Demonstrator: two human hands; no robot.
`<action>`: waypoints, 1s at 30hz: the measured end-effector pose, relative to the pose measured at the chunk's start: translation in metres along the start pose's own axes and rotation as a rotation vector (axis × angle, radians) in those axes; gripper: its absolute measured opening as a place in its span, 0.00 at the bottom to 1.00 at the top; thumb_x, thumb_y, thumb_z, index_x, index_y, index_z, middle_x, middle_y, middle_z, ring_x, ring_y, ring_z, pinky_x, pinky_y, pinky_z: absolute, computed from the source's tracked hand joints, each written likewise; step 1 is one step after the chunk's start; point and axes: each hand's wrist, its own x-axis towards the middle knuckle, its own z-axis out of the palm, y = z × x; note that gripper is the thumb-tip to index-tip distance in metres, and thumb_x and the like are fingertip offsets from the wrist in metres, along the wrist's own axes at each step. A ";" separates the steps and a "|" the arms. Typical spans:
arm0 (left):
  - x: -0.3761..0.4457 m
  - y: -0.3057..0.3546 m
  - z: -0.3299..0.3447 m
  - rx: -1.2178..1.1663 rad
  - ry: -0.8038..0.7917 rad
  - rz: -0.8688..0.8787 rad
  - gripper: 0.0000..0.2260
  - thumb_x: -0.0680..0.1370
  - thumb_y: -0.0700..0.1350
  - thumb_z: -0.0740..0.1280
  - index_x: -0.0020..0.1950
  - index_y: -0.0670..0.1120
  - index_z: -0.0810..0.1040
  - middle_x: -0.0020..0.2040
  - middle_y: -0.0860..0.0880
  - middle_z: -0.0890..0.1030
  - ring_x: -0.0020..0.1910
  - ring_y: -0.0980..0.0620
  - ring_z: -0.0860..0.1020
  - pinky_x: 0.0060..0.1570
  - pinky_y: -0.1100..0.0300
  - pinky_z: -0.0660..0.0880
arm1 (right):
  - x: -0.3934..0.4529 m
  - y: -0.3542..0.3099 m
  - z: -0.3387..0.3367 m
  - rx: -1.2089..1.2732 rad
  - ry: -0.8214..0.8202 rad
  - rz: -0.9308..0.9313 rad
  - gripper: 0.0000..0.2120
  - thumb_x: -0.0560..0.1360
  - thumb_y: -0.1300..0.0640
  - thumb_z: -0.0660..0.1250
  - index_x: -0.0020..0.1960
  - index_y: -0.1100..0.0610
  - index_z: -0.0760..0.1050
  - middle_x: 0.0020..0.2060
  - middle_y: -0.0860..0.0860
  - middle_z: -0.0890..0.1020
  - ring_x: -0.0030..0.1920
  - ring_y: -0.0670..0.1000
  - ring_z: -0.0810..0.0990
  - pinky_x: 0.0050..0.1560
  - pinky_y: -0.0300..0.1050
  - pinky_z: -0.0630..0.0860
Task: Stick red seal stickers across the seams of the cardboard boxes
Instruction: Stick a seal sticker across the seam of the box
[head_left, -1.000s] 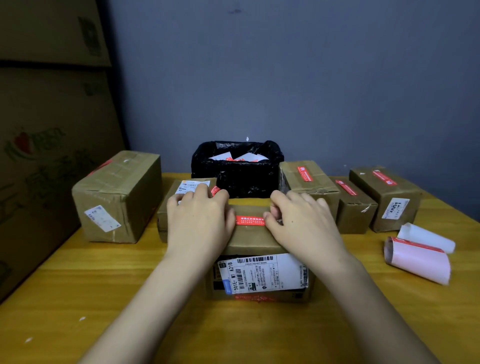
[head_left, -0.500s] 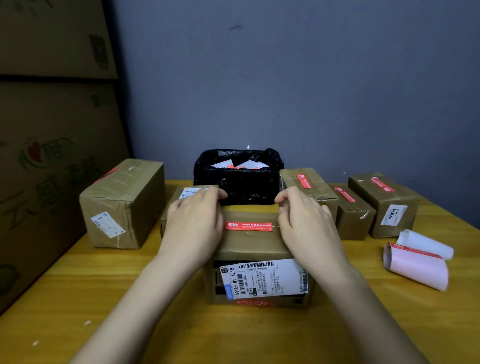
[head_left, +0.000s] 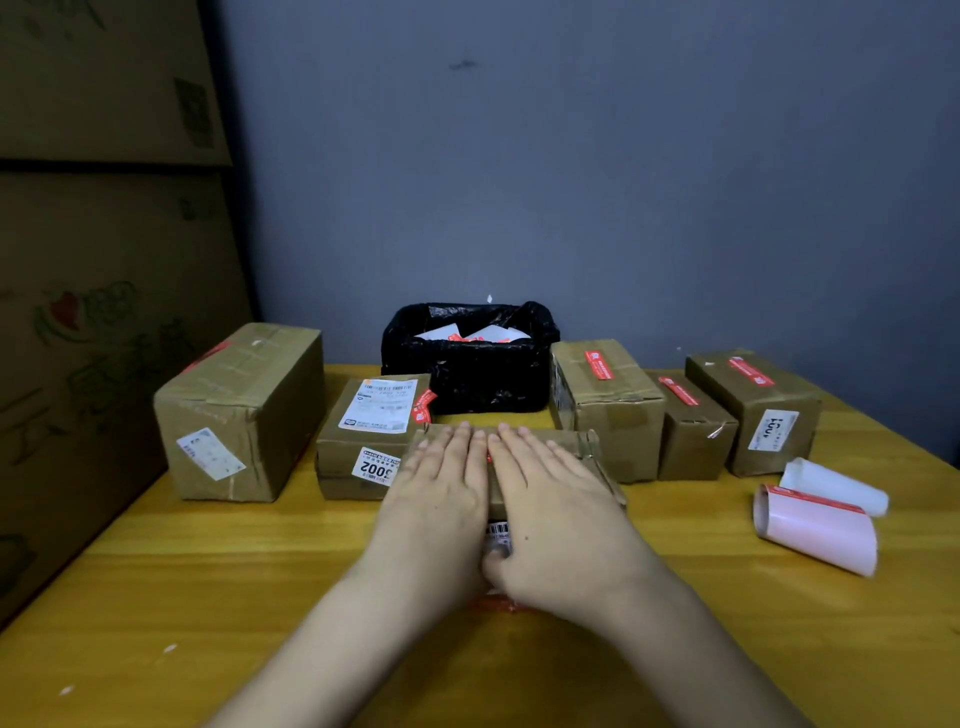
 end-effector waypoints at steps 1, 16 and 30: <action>0.001 0.001 0.001 0.010 0.005 -0.005 0.37 0.79 0.54 0.56 0.77 0.39 0.36 0.78 0.41 0.38 0.77 0.45 0.40 0.76 0.53 0.39 | 0.000 0.000 0.000 0.000 0.002 0.001 0.42 0.74 0.44 0.58 0.79 0.57 0.39 0.78 0.52 0.42 0.78 0.48 0.40 0.75 0.43 0.35; -0.001 -0.015 0.003 -0.065 0.092 -0.063 0.43 0.75 0.63 0.59 0.78 0.44 0.40 0.79 0.47 0.43 0.78 0.50 0.44 0.75 0.56 0.46 | -0.002 0.005 0.001 -0.016 0.044 0.143 0.41 0.75 0.37 0.56 0.79 0.56 0.44 0.79 0.52 0.47 0.78 0.51 0.45 0.77 0.51 0.39; -0.002 -0.036 0.003 -0.089 0.045 -0.045 0.47 0.72 0.70 0.60 0.78 0.48 0.39 0.79 0.50 0.41 0.78 0.52 0.46 0.74 0.56 0.51 | -0.009 0.025 -0.006 -0.013 0.018 0.159 0.41 0.76 0.30 0.49 0.79 0.53 0.44 0.79 0.48 0.47 0.78 0.46 0.44 0.75 0.43 0.41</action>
